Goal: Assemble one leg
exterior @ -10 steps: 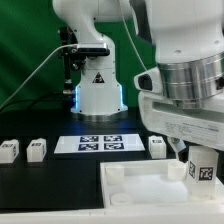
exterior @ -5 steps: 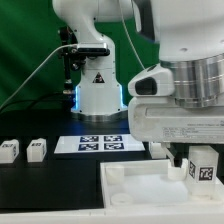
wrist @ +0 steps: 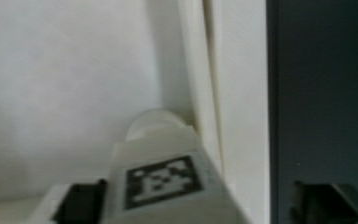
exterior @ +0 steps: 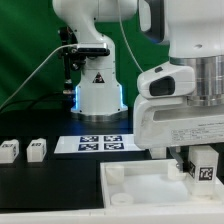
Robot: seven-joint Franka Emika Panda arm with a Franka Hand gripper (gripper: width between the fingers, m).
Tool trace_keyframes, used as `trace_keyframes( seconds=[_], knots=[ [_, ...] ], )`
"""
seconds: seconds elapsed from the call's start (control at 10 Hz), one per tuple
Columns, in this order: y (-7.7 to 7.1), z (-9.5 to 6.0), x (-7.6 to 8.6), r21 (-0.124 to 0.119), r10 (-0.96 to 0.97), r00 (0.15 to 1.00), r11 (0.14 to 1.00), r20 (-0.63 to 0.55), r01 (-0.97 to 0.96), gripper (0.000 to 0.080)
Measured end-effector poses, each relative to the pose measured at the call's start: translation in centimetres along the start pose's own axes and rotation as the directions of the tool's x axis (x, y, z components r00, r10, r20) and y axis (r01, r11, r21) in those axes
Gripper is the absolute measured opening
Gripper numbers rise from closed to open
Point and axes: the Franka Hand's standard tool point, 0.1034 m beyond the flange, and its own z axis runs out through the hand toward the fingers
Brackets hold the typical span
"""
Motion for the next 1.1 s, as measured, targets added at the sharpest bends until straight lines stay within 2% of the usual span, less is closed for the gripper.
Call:
trace_keyframes(
  seconds=[0.1,0.2,0.3,0.4,0.5,0.6,0.7,0.9,1.0,1.1],
  knots=[
    [0.3,0.0,0.1,-0.005,0.098,0.995,0.995,0.000,-0.098,0.0383],
    [0.7,0.1,0.1,-0.008,0.141,0.990,0.990,-0.001,-0.141,0.0295],
    [0.8,0.1,0.2,0.000,0.230,0.973,0.973,0.002,-0.230,0.0295],
    [1.2,0.2,0.5,0.020,0.313,0.950,0.950,0.012,-0.313,0.0294],
    [1.3,0.2,0.8,0.049,0.456,0.890,0.888,0.027,-0.456,0.0294],
    [1.2,0.2,0.8,0.061,0.565,0.824,0.821,0.048,-0.567,0.0293],
    [1.1,0.3,0.7,0.062,0.636,0.769,0.767,0.061,-0.639,0.0293],
    [0.7,0.5,0.7,0.073,0.835,0.543,0.538,0.095,-0.840,0.0293],
    [0.2,0.6,0.7,0.072,0.918,0.377,0.371,0.121,-0.926,0.0293],
    [0.2,0.6,0.7,0.063,0.945,0.301,0.295,0.129,-0.953,0.0293]
  ],
)
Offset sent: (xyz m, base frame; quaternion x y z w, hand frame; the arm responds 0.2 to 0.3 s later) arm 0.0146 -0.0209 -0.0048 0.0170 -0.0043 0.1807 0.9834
